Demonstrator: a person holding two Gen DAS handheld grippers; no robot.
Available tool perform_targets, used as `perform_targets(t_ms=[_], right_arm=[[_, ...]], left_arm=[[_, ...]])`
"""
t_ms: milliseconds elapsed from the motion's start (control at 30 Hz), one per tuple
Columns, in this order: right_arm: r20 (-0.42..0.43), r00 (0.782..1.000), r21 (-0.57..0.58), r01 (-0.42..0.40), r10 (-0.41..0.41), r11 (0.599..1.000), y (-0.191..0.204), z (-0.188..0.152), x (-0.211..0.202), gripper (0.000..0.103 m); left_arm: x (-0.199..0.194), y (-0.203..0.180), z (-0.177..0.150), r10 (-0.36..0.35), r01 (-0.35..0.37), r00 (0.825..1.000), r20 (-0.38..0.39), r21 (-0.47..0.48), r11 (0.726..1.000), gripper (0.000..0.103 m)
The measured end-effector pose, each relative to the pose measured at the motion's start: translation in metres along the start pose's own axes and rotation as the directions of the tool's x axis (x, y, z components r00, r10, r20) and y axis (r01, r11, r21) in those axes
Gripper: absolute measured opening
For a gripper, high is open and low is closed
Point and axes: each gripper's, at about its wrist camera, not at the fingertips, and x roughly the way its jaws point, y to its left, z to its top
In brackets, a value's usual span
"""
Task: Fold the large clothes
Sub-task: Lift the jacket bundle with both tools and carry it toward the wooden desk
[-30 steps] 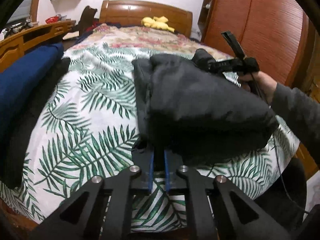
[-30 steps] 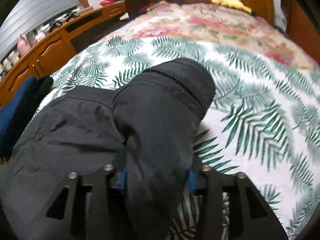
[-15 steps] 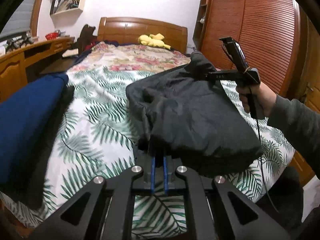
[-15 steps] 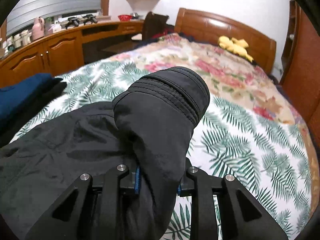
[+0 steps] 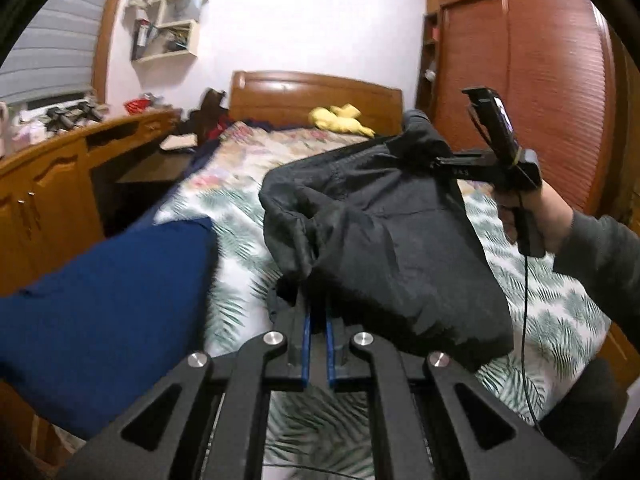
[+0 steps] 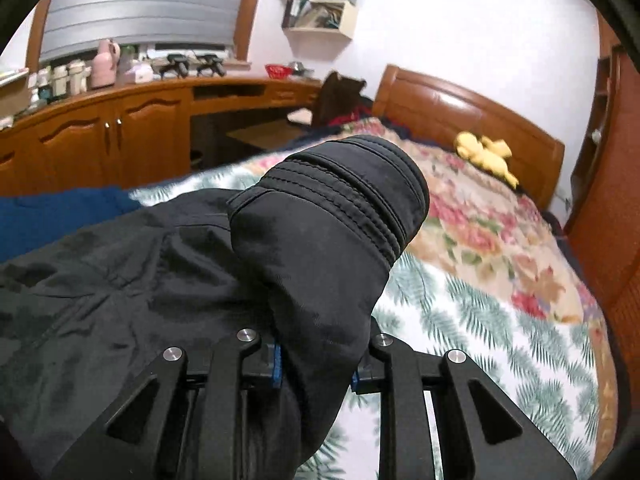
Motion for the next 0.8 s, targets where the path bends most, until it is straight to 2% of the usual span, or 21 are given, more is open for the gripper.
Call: perform_targets(t_ms=[133,333,500,600,733,800], right_arm=[[0.042,0.999,-0.038,-0.019,0.021,0.999,0.033,0.045,0.001,0.020],[0.059,0.997,-0.075,-0.052,0.057,0.996,0.095,0.105,0.021,0.020],[0.071,0.988,-0.107,-0.129,0.137,0.986,0.159,0.144,0.034,0.020],[0.057,0.979,-0.117,-0.189,0.197,0.975,0.198,0.159,0.045,0.020],[0.012,0.960,-0.050,-0.279,0.280,0.959,0.232,0.156,0.078,0.021],[-0.030,0.948,-0.023,-0.316,0.315,0.948,0.246,0.145,0.099,0.021]], left_arm=[[-0.024,0.029,0.022,0.081,-0.081,0.995,0.053,0.002,0.997,0.004],[-0.057,0.082,0.039,0.216,-0.217,0.973,0.080,0.003,0.976,0.004],[-0.084,0.138,0.042,0.341,-0.339,0.938,0.068,-0.029,0.940,0.004],[-0.102,0.175,0.041,0.416,-0.413,0.908,0.046,-0.057,0.909,0.004],[-0.105,0.209,0.030,0.498,-0.498,0.867,-0.014,-0.056,0.865,0.004],[-0.101,0.224,0.020,0.510,-0.512,0.859,-0.050,-0.075,0.856,0.004]])
